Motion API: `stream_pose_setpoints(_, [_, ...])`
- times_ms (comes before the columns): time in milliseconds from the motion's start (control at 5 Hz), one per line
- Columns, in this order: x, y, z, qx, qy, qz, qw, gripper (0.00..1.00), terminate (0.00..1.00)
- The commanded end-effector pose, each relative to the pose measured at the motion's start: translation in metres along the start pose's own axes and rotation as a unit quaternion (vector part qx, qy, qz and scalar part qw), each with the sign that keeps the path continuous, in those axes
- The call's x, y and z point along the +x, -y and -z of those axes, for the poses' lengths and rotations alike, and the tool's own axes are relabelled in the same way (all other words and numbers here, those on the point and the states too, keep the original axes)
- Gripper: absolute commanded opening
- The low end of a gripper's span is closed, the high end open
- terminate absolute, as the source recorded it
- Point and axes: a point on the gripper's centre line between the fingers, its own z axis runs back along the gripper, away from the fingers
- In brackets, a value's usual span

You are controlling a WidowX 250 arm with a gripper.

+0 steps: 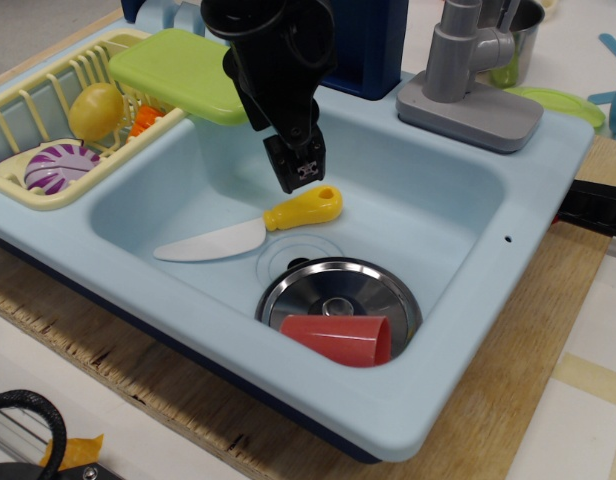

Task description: Put knife on cutting board

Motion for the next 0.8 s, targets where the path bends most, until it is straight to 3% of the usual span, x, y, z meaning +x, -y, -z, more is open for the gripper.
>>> stream_pose_setpoints(0, [0.0,0.0,0.0,0.0,0.0,0.0,1.0,1.0,0.0])
stream_pose_setpoints(600, [-0.002,0.001,0.035,-0.027,-0.006,0.0,0.9996,1.0,0.0])
